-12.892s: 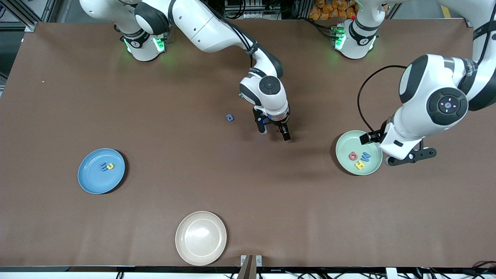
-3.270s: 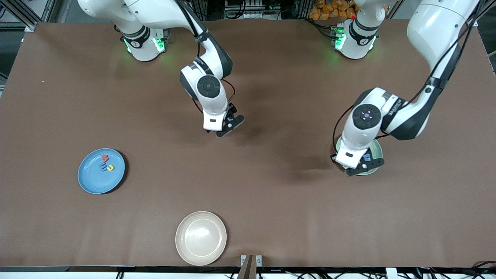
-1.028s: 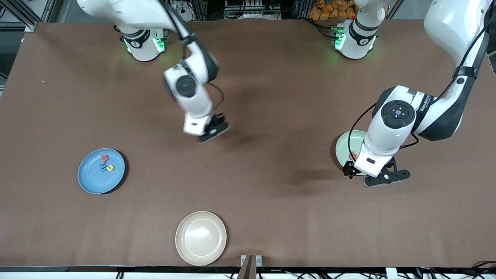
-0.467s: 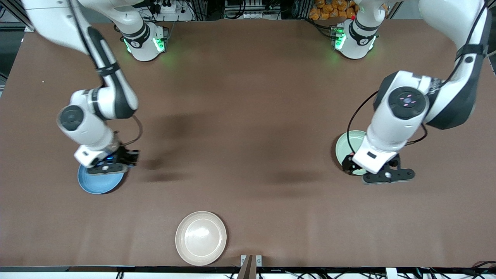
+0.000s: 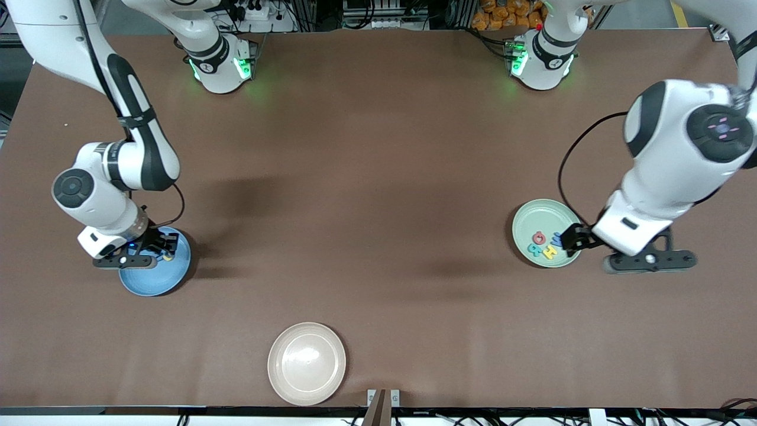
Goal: Sort upper and lower case letters into plates
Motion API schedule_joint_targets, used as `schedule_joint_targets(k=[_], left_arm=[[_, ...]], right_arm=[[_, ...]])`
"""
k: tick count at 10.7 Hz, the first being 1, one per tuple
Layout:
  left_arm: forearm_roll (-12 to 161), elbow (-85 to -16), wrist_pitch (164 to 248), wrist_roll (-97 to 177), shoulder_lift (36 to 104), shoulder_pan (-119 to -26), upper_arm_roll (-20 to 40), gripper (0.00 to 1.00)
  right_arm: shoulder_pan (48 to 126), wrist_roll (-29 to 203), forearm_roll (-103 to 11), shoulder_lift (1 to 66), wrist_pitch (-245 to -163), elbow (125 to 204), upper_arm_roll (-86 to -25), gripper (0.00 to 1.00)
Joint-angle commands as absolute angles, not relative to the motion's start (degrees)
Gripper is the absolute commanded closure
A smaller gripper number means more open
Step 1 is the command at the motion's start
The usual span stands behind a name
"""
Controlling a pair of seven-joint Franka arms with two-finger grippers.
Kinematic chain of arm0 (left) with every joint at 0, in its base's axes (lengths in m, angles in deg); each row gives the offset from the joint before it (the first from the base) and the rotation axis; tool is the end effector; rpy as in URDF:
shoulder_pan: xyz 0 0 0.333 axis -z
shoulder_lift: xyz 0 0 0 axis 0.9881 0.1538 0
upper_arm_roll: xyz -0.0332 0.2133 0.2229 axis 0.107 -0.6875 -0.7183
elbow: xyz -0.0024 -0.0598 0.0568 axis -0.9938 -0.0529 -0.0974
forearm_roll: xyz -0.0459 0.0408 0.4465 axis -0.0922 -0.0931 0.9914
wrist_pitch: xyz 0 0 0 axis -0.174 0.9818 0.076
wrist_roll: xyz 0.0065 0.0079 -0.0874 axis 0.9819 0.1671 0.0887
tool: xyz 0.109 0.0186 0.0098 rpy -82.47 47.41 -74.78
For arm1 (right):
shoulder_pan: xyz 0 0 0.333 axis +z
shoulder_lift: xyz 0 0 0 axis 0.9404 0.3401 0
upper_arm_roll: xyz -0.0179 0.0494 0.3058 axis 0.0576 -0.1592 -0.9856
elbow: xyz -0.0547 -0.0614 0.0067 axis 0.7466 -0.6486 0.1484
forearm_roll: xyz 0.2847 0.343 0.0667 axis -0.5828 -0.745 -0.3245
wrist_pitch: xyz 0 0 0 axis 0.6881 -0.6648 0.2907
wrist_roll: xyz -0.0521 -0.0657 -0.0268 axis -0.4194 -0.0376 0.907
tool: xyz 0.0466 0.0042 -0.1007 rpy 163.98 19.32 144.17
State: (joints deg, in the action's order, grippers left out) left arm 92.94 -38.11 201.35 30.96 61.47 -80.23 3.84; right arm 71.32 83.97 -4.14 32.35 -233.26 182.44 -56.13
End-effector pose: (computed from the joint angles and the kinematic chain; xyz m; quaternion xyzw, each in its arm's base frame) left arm 0.7110 -0.1338 0.4814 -0.9961 -0.0067 -0.0830 0.0284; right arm 0.6459 -0.0432 0.2069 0.9977 0.0212 0.0467 0.0450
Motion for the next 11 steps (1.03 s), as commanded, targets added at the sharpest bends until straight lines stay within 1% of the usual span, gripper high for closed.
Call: schedule_joint_targets(k=[1, 3, 5, 7, 8, 10, 11], left_arm=[[87.3, -38.2, 197.4, 35.4, 58.3, -77.6, -1.4, 0.00], [83.1, -37.7, 194.2, 38.6, 56.6, -76.3, -5.4, 0.00], [81.0, -37.3, 190.9, 39.8, 54.9, -75.5, -7.4, 0.00], [79.8, -37.2, 188.4, 39.8, 53.8, -75.5, -8.0, 0.00], [79.8, -37.2, 188.0, 39.8, 52.9, -75.5, -8.1, 0.00], [79.8, -37.2, 186.3, 39.8, 51.8, -75.5, -8.8, 0.00], [79.8, -37.1, 185.4, 39.8, 51.6, -75.6, -8.8, 0.00]], right_arm=[[70.0, 85.7, -3.1, 27.3, -232.3, 184.8, -56.8, 0.00], [70.0, 85.8, -3.1, 21.6, -227.9, 187.0, -57.5, 0.00], [70.1, 85.8, -3.1, 16.5, -220.6, 186.7, -58.4, 0.00], [70.2, 85.8, -3.1, 11.7, -212.5, 185.1, -59.7, 0.00], [70.2, 85.9, -3.2, 11.1, -206.6, 181.2, -60.2, 0.00], [70.5, 85.8, -3.6, 11.3, -194.9, 170.1, -61.2, 0.00], [70.5, 85.8, -3.7, 11.4, -191.3, 166.2, -61.7, 0.00]])
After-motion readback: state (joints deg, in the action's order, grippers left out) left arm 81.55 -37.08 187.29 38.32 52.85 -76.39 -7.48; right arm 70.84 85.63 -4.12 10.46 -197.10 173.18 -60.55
